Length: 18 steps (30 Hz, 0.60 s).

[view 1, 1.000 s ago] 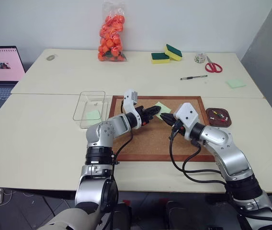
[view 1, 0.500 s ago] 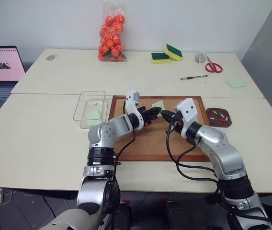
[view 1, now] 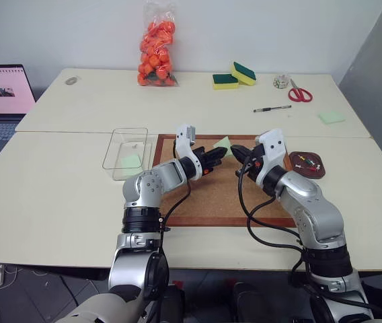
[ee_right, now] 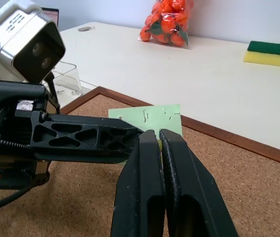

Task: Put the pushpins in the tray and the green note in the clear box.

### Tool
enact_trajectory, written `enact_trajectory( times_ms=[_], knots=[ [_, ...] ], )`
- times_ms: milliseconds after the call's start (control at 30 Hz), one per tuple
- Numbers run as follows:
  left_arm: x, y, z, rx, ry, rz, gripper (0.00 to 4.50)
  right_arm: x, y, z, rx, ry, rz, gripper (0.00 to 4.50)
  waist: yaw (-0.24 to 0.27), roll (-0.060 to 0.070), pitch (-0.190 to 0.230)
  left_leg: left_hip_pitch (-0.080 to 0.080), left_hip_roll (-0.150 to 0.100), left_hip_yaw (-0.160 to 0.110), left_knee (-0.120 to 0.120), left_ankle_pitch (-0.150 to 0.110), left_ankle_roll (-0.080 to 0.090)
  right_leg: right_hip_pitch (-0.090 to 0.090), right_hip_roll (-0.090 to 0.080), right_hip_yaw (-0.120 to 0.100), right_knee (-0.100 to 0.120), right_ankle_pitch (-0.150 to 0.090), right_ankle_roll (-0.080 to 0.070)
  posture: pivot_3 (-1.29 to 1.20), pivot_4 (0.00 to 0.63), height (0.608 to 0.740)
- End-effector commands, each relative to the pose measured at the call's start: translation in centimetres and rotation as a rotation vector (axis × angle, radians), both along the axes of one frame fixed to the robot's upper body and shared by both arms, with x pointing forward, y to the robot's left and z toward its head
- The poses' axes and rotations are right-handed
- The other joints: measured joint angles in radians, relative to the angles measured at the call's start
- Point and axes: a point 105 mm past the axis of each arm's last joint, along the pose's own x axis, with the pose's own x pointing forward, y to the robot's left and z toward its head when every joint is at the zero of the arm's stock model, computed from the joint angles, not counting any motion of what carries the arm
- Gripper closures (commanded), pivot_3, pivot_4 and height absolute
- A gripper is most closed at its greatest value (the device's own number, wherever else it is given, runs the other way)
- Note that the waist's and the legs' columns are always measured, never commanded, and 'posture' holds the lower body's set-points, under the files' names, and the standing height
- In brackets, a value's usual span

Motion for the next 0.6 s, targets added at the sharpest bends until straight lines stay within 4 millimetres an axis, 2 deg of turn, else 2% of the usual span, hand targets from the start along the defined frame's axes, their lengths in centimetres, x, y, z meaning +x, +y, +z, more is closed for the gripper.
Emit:
enact_trajectory(
  times_ms=[33, 200, 400, 500, 600],
  knots=[
    [0.1, 0.1, 1.5, -0.031, -0.051, 0.014, 4.5, -0.1, -0.8, 2.3, 0.051, -0.054, -0.04, 4.5, 0.0, 0.0, 0.0, 0.0, 0.0, 0.0, 0.0, 0.0, 0.0, 0.0, 0.0, 0.0, 0.0, 0.0, 0.0, 0.0, 0.15, 0.74],
    [0.1, 0.2, 1.6, -0.031, -0.055, 0.017, 4.5, -0.1, -1.0, 2.6, 0.104, -0.027, -0.056, 4.5, 0.0, 0.0, 0.0, 0.0, 0.0, 0.0, 0.0, 0.0, 0.0, 0.0, 0.0, 0.0, 0.0, 0.0, 0.0, 0.0, 0.15, 0.74],
    [0.1, 0.2, 1.7, -0.03, -0.061, 0.02, 4.5, -0.5, -2.1, 3.7, 0.072, -0.113, -0.088, 4.5, 0.0, 0.0, 0.0, 0.0, 0.0, 0.0, 0.0, 0.0, 0.0, 0.0, 0.0, 0.0, 0.0, 0.0, 0.0, 0.0, 0.15, 0.74],
    [0.0, 0.2, 2.0, -0.02, -0.084, 0.01, 4.5, -0.8, -4.9, 4.2, 0.047, -0.158, -0.165, 4.5, 0.0, 0.0, 0.0, 0.0, 0.0, 0.0, 0.0, 0.0, 0.0, 0.0, 0.0, 0.0, 0.0, 0.0, 0.0, 0.0, 0.15, 0.74],
    [-0.5, -0.1, 2.3, 0.013, -0.131, -0.023, 4.5, -0.9, -8.4, 3.2, -0.017, -0.139, -0.277, 4.5, 0.002, 0.0, 0.0, -0.001, -0.001, 0.0, 0.0, 0.0, 0.001, 0.0, 0.0, 0.0, 0.0, 0.0, 0.0, 0.0, 0.15, 0.74]
  ],
)
